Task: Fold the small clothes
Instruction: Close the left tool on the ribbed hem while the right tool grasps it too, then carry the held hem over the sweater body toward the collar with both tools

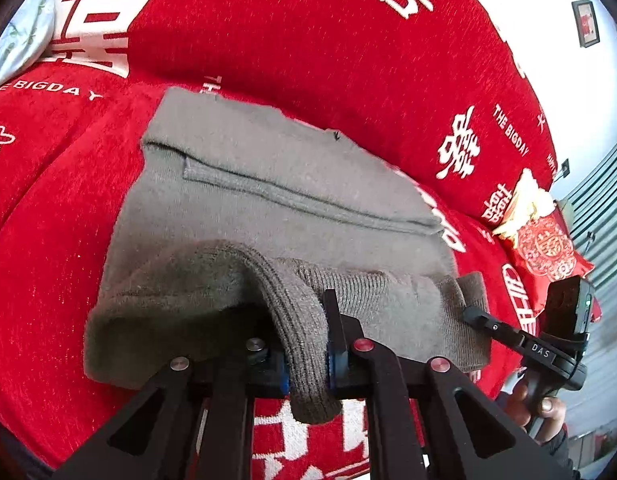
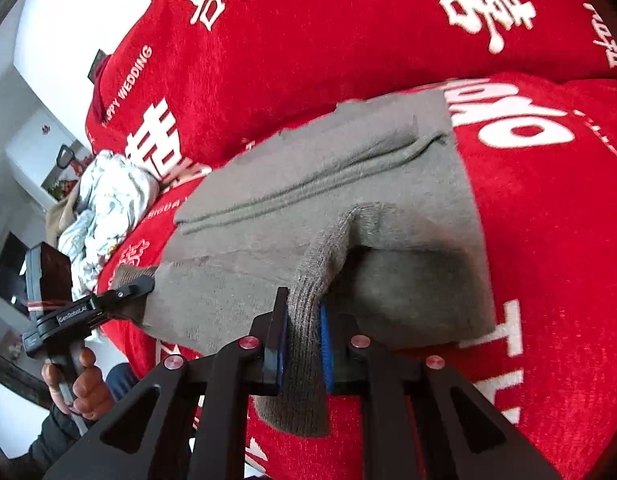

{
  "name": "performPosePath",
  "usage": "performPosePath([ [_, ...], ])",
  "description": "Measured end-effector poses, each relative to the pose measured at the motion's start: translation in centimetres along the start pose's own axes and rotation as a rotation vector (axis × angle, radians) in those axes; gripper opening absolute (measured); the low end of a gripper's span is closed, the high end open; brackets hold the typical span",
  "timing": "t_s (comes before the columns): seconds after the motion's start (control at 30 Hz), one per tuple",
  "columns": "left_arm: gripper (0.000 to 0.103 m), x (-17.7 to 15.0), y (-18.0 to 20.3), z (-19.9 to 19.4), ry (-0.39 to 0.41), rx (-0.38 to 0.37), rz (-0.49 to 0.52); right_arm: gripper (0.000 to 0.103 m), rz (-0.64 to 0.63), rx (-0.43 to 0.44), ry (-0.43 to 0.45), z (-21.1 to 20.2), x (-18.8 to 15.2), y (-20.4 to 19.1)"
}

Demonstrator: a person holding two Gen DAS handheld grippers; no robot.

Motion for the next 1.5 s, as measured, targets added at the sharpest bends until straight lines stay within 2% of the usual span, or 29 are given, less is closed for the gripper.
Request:
performPosePath([
  [0.13, 0.013, -0.6, -1.0, 0.5, -0.010, -0.001, -0.020, 0.022, 0.023, 0.018, -0.048, 1.1, -1.4, 0.2],
  [0.23, 0.012, -0.8, -1.4, 0.7, -0.016, -0.003, -0.029, 0.022, 0.010, 0.017, -0.041, 1.4, -2.1, 0.2],
  [0.3, 0.012, -0.6, -1.2, 0.3, -0.003, -0.009, -0.029, 0.013, -0.018, 0.016, -0.044, 1.4, -1.9, -0.3],
  [0.4, 0.012, 0.5, -0.8, -1.7, 0.071, -0.044, -0.027, 0.012, -0.014, 0.057, 0.005, 0.0, -0.7, -0.9],
  [0.5, 0.012, 1.9, -1.2, -3.0, 0.120, -0.038, -0.039, 0.012, 0.037, 0.076, 0.072, -1.5, 1.5, -0.6],
  [0.63, 0.011, 2.9, -1.7, -1.7, 0.087, 0.023, -0.030, 0.012, 0.010, 0.052, 0.103, -1.8, 3.8, -1.5],
  [0.77, 0.011, 3.3, -1.9, -1.9, 0.118, -0.002, -0.052, 0.012, -0.035, 0.001, 0.108, -1.3, 4.7, -2.9],
  [0.87, 0.010, 3.6, -2.4, -2.2, 0.126, 0.031, -0.071, 0.012, -0.020, -0.005, 0.114, -1.3, 5.3, -2.6],
  [1.03, 0.010, 4.6, -2.5, -2.2, 0.144, 0.033, -0.083, 0.012, -0.012, -0.017, 0.107, -1.1, 6.1, -2.1],
  [1.2, 0.010, 5.7, -2.3, -1.5, 0.118, 0.059, -0.076, 0.012, -0.017, -0.034, 0.107, -0.9, 7.1, -2.1],
  [1.5, 0.010, 7.4, -1.3, -1.8, 0.109, 0.029, -0.054, 0.012, 0.002, -0.034, 0.116, -0.8, 8.6, -1.5],
])
Point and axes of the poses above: each gripper's, at about its wrist camera, not at the fingertips, and z roughly the way its jaws point, y to its right, x to its top, the point moved 4 cm from there along z, roughly the way its jaws point, and after that the axes turned 6 degrees about -x, right-handed, at the moved point
